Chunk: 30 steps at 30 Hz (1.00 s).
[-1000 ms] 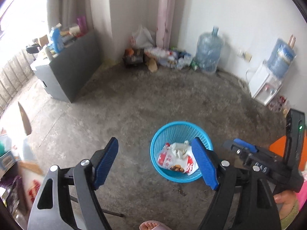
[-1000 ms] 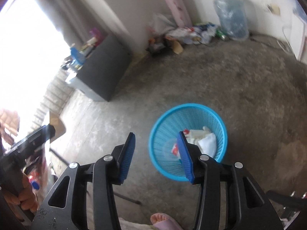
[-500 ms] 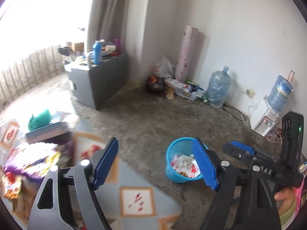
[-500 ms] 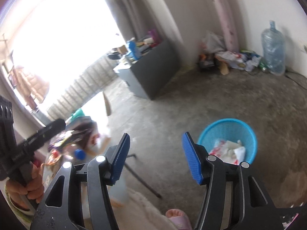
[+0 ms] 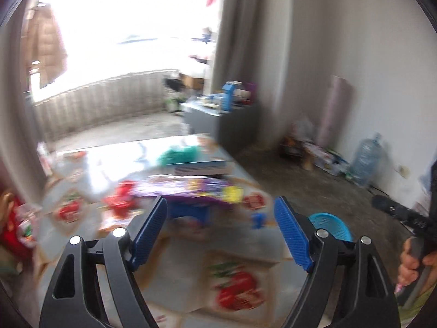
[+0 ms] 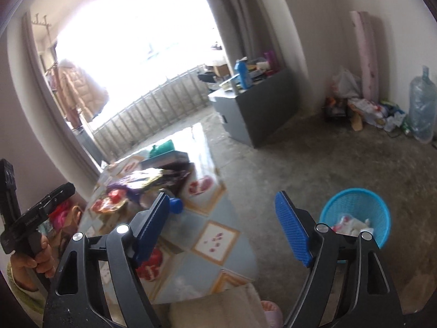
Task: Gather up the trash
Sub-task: 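Move both open tools back toward the table, then reach both tools toward the yellow snack wrapper on the table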
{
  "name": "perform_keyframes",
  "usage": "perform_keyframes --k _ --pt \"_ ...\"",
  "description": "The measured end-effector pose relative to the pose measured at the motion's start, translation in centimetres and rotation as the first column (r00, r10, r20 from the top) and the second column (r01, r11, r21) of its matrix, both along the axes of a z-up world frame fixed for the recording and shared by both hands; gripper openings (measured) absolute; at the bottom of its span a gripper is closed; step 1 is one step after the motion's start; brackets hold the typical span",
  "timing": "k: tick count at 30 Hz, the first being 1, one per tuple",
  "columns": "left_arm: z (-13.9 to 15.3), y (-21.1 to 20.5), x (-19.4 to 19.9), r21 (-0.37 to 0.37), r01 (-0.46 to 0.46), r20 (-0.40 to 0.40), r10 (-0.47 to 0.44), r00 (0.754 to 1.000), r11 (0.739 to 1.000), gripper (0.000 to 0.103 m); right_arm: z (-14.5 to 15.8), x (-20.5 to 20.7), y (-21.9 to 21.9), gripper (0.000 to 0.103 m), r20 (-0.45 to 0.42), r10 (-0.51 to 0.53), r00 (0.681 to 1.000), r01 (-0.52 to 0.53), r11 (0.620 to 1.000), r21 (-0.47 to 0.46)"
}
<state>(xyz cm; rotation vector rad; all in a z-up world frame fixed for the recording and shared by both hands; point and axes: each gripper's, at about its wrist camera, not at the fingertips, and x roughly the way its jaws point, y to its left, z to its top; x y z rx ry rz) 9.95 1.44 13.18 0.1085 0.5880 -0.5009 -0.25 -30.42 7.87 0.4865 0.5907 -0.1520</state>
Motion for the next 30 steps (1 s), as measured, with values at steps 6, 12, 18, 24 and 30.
perform_keyframes --k 6,12,18,24,30 --pt "-0.4 8.7 -0.2 -0.001 -0.195 0.001 0.195 0.981 0.981 0.08 0.0 2.3 3.6 0.075 0.01 0.094 0.996 -0.094 0.996 0.006" --pt "-1.9 12.6 0.3 -0.036 -0.246 -0.037 0.245 0.969 0.969 0.08 -0.2 4.4 7.0 0.075 -0.006 0.161 0.987 -0.161 0.987 0.007" --pt "-3.1 12.3 2.2 -0.037 -0.237 -0.041 0.235 0.971 0.971 0.08 -0.5 6.5 9.3 0.071 -0.025 0.212 0.977 -0.213 0.977 -0.001" --pt "-5.0 11.8 4.2 -0.027 -0.229 -0.052 0.227 0.972 0.973 0.074 -0.9 8.5 11.4 0.062 -0.002 0.272 0.962 -0.272 0.962 -0.006" --pt "-7.1 13.1 7.7 -0.084 -0.251 -0.141 0.238 0.961 0.964 0.053 -2.6 11.9 14.9 0.051 -0.007 0.359 0.933 -0.359 0.933 0.015"
